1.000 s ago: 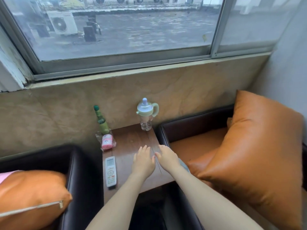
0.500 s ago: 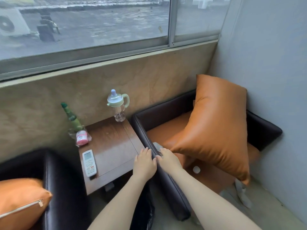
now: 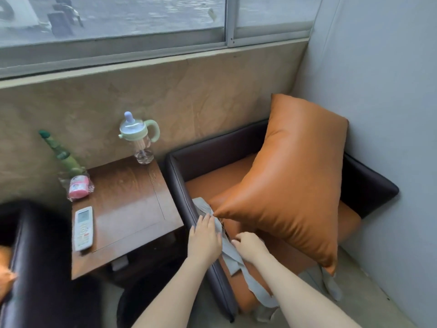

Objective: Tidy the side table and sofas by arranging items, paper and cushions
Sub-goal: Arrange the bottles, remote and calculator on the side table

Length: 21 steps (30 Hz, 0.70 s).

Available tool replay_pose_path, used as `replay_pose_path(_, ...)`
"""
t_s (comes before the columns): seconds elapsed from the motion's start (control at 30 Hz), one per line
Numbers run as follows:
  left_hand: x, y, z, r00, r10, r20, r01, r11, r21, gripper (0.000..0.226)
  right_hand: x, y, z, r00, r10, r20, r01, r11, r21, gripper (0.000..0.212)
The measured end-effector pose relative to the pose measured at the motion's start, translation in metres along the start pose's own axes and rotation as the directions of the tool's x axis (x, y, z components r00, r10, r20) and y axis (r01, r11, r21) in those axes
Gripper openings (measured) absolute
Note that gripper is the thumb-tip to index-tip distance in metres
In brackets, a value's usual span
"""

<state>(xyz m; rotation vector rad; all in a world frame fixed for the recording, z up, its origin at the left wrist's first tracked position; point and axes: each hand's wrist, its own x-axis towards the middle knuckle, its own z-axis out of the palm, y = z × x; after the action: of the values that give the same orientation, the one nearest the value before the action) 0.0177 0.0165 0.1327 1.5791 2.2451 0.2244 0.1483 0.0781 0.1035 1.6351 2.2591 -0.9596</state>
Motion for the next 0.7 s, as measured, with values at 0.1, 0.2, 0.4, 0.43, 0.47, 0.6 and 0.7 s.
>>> replay_pose_path(0.1, 0.005, 0.007, 0.035, 1.000, 0.003, -0.001, -0.003, 1.000, 0.010, 0.059, 0.023, 0.049, 0.030, 0.989, 0.124, 0.087, -0.123, 0.992, -0.011, 0.037)
replay_pose_path(0.2, 0.012, 0.000, 0.072, 1.000, 0.008, -0.005, -0.008, 0.997, 0.074, 0.063, 0.044, 0.078, 0.057, 0.974, 0.195, 0.116, -0.192, 0.981, -0.040, 0.045)
replay_pose_path(0.4, 0.037, -0.030, 0.127, 0.996, -0.006, -0.093, 0.020, 0.988, 0.152, 0.066, 0.096, 0.119, 0.100, 0.958, 0.274, -0.083, -0.278, 0.960, -0.037, 0.057)
replay_pose_path(0.43, 0.043, -0.035, 0.133, 0.995, -0.017, -0.102, 0.032, 0.988, 0.150, 0.066, 0.108, 0.128, 0.105, 0.952, 0.289, -0.101, -0.295, 0.955, -0.046, 0.059)
replay_pose_path(0.47, 0.048, -0.040, 0.138, 0.994, -0.034, -0.107, 0.050, 0.988, 0.145, 0.067, 0.117, 0.133, 0.108, 0.945, 0.310, -0.105, -0.316, 0.947, -0.050, 0.059)
replay_pose_path(0.6, 0.074, -0.056, 0.151, 0.987, -0.068, -0.144, 0.088, 0.987, 0.137, 0.067, 0.164, 0.155, 0.127, 0.936, 0.344, -0.076, -0.344, 0.939, 0.013, 0.050)
replay_pose_path(0.7, 0.103, -0.054, 0.154, 0.981, 0.007, -0.196, 0.021, 0.990, 0.142, 0.066, 0.195, 0.164, 0.143, 0.927, 0.351, -0.133, -0.357, 0.934, -0.021, 0.059)
